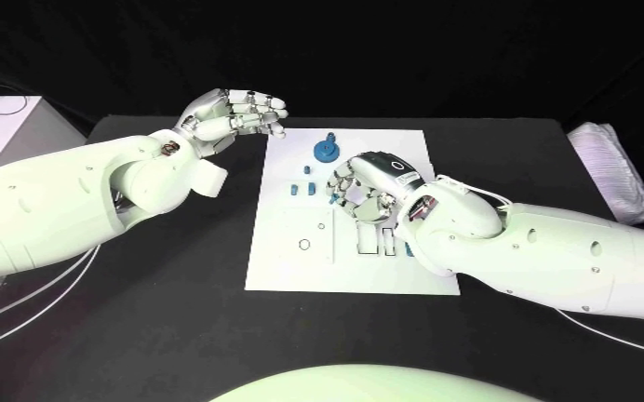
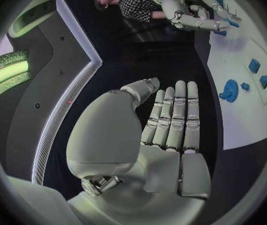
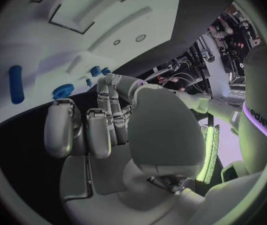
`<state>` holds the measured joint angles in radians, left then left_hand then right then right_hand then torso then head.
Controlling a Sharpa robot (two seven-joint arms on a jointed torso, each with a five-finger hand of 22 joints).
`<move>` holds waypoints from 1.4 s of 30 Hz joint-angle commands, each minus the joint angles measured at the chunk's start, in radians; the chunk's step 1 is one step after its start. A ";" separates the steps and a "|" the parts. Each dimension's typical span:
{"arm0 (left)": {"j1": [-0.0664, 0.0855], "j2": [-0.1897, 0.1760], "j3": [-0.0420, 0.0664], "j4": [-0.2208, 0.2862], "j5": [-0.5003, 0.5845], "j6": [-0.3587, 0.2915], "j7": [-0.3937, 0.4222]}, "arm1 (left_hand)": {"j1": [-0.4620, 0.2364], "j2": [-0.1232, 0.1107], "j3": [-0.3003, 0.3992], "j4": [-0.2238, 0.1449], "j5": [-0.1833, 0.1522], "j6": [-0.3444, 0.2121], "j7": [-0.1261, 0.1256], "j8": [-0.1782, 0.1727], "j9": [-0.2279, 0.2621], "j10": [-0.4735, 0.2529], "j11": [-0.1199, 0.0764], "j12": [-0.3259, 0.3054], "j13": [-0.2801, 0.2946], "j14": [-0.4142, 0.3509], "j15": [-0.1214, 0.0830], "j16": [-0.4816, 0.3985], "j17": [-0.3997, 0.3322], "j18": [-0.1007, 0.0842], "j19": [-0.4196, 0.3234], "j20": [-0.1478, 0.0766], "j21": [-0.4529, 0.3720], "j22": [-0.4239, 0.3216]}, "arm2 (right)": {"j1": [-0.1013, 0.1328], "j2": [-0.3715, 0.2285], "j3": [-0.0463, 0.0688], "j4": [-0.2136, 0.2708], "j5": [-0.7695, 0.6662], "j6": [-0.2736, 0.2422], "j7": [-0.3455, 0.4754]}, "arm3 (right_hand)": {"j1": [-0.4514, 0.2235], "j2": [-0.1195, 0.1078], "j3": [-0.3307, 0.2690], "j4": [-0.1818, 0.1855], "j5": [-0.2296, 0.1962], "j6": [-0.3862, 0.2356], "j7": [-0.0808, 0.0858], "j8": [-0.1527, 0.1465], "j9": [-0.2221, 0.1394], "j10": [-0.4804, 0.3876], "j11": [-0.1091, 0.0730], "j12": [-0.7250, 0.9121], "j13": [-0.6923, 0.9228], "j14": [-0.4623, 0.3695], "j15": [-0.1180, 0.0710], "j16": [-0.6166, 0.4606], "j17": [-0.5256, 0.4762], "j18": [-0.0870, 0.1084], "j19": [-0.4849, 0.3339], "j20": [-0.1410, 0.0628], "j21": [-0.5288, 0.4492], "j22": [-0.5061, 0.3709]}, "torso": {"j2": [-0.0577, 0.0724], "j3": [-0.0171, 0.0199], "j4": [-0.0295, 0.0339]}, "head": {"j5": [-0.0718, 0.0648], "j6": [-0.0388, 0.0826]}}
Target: Assemble the parts on the task board
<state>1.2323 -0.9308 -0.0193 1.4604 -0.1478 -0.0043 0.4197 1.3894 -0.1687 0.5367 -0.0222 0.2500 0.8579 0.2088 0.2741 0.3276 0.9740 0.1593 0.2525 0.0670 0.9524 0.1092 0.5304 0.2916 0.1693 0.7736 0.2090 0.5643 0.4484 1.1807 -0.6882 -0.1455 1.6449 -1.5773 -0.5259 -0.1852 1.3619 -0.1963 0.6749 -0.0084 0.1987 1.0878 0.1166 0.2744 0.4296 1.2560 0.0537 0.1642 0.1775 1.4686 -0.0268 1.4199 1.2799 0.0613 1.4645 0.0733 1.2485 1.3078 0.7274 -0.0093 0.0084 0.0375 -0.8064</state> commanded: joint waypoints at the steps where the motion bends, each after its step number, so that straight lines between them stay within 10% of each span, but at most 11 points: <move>1: 0.000 0.004 0.001 0.000 0.008 0.017 0.009 | 0.008 0.000 0.000 -0.006 0.008 -0.006 0.005 -0.008 -0.002 -0.005 0.005 -0.004 0.001 -0.003 0.000 -0.007 0.002 0.006 -0.002 0.001 0.004 0.003 | -0.012 0.018 -0.003 -0.011 -0.077 0.035 0.018 | -0.002 0.005 0.002 -0.003 -0.004 0.005 0.002 0.002 0.001 0.016 -0.008 -0.004 0.002 0.046 -0.006 -0.007 -0.001 0.003 0.016 -0.007 -0.001 0.100 | 0.001 0.0006 -0.0023 | 0.014 -0.007; 42: 0.000 0.010 0.001 -0.007 0.010 0.040 -0.015 | 0.004 -0.002 0.004 -0.017 0.008 -0.031 0.017 -0.028 -0.011 -0.024 0.014 -0.013 0.001 -0.005 0.006 -0.016 0.009 0.004 -0.008 0.001 0.011 0.013 | -0.042 0.070 -0.018 -0.053 -0.113 0.121 -0.045 | -0.004 0.006 0.004 -0.004 -0.004 0.003 0.002 0.001 0.001 0.016 -0.007 -0.007 0.001 0.045 -0.006 -0.009 -0.005 0.004 0.014 -0.007 -0.007 0.097 | 0.002 0.0007 -0.0011 | 0.033 -0.044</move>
<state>1.2323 -0.9230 -0.0194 1.4526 -0.1448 0.0150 0.4031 1.3894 -0.1687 0.5423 -0.0332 0.2553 0.8328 0.2124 0.2510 0.3178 0.9560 0.1699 0.2437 0.0666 0.9524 0.1092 0.5176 0.2992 0.1693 0.7737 0.2090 0.5720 0.4604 1.1419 -0.6195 -0.1601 1.5953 -1.6765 -0.4356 -0.2190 1.3566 -0.2018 0.6748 -0.0087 0.1916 1.0862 0.1182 0.2742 0.4296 1.2633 0.0465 0.1544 0.1784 1.4686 -0.0268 1.4160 1.2758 0.0613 1.4645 0.0734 1.2449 1.3073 0.7290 -0.0081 0.0069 0.0724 -0.8499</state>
